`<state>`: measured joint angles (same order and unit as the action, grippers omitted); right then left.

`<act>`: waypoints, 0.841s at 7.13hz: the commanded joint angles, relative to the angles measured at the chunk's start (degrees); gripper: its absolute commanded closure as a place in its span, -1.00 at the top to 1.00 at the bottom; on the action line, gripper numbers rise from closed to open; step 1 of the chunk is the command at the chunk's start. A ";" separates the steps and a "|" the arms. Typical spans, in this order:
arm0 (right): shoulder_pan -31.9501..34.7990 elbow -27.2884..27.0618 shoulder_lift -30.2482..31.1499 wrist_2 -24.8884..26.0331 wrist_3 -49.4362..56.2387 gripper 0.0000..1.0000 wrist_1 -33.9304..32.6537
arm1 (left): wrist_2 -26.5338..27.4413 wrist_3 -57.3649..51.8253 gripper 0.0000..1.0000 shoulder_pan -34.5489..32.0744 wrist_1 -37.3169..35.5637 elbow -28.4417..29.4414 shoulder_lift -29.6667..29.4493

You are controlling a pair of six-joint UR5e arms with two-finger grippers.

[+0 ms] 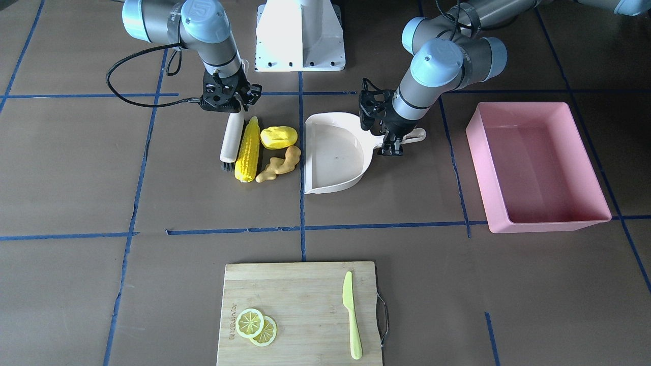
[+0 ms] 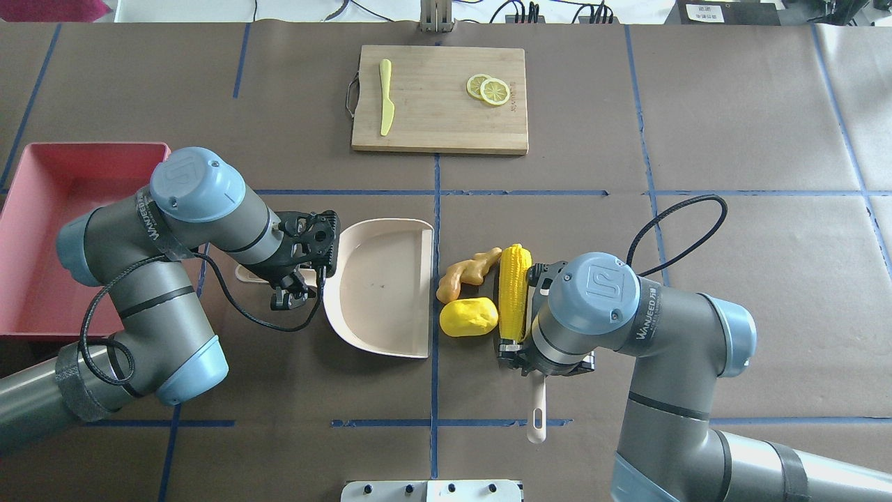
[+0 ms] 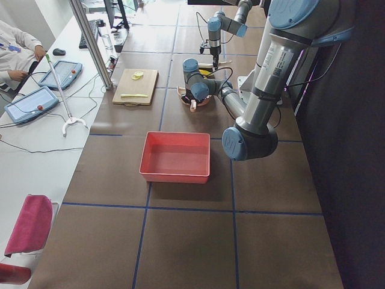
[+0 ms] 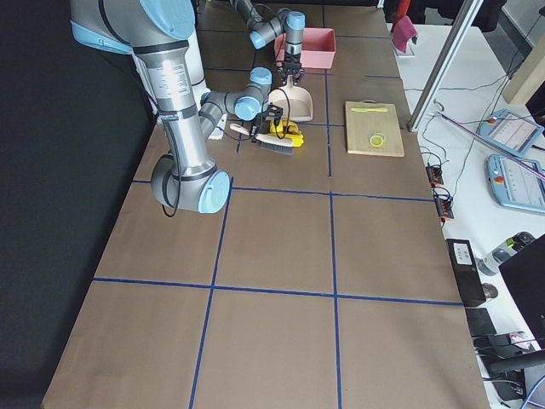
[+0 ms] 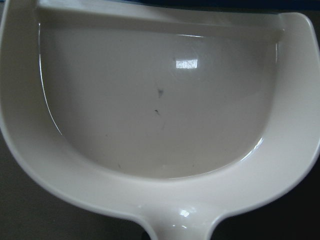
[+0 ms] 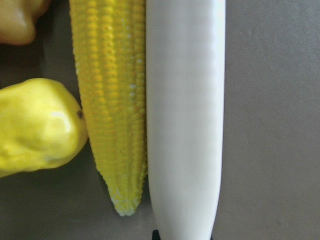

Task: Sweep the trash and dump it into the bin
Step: 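Sweep the corn, squash and ginger toward the dustpan with the brush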

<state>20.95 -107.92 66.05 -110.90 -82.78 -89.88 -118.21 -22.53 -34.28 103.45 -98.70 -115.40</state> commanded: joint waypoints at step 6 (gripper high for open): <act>-0.55 1.22 -3.55 0.33 -1.23 -1.00 0.06 | -0.17 1.08 -0.96 0.09 -1.84 0.09 -0.35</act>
<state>20.59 -106.69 62.66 -110.57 -83.30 -89.82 -118.29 -21.49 -34.24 102.42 -98.65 -115.62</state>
